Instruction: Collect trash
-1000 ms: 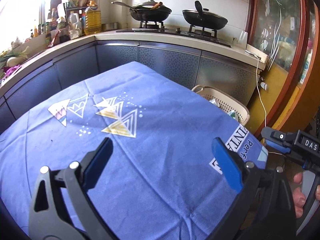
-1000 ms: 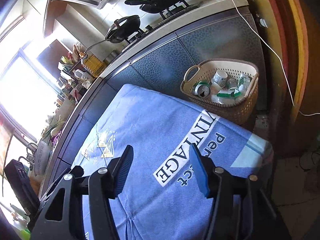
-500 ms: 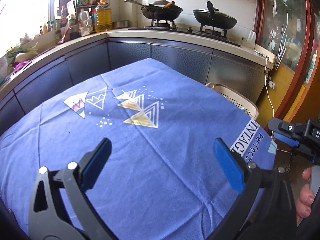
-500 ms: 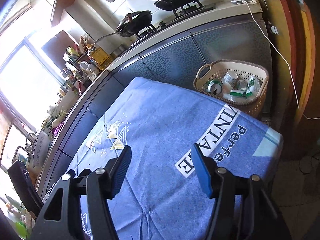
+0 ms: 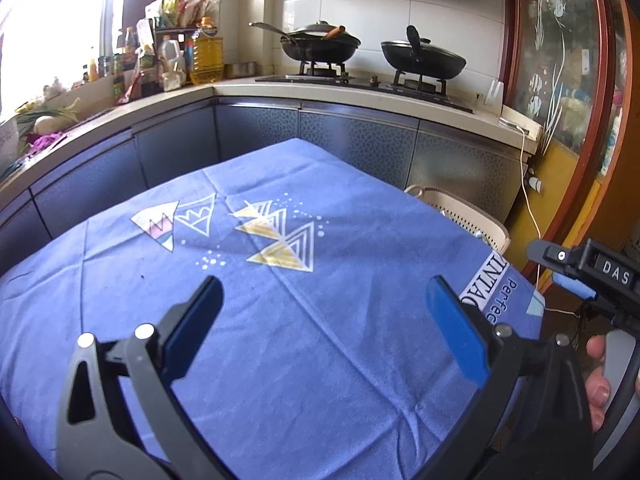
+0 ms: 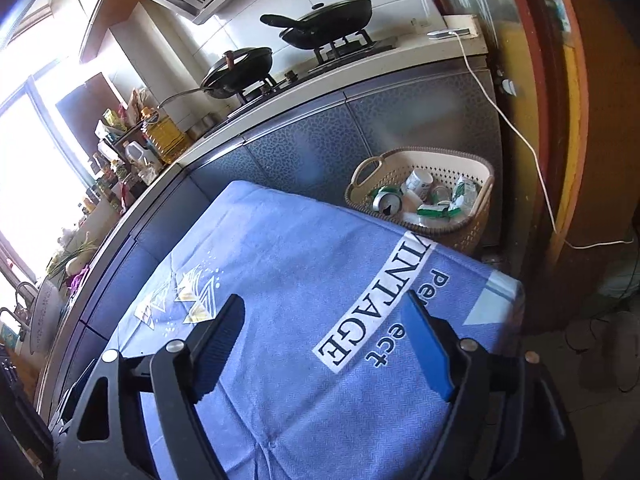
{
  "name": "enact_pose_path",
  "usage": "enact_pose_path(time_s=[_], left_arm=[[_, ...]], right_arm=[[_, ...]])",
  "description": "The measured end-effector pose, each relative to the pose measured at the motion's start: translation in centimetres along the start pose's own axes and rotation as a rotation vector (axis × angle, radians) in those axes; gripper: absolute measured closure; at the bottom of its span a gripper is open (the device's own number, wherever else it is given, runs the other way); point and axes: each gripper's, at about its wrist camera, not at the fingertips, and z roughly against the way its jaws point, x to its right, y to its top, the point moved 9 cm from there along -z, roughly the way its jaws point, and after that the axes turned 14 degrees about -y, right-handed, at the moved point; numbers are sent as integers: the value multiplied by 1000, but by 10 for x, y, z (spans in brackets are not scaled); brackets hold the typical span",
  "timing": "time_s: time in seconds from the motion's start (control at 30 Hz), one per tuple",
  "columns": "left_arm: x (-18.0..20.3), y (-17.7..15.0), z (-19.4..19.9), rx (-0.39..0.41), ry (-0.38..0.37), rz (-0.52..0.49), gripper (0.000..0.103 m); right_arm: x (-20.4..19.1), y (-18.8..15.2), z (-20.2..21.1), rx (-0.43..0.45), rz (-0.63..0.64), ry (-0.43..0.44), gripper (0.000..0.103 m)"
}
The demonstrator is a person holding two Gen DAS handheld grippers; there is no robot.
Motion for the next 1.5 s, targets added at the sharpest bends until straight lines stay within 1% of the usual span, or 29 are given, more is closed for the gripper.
enact_pose_path(time_s=[0.07,0.3,0.47,0.63,0.93,1.23,1.5], left_arm=[[1,1,0,6,1,-4,6],[0,1,3,30,0,18,6],[-3,4,3,33,-11,49,6],[-2,6,3,43,-6,47,6],[1,5,0,38,4,52,6],[21,9,-6,31,11,22,6],[43,25,-9,19,1,13,6]], right_arm=[[5,1,0,5,-14,-26,17],[14,4,-4,8,-40,-53,15],[15,4,-6,-1,-52,-57,14],[15,1,-6,-6,-55,-54,14],[18,-1,-9,-10,-56,-54,14],[33,7,-8,16,-50,-52,14],[53,15,-8,25,-70,-33,14]])
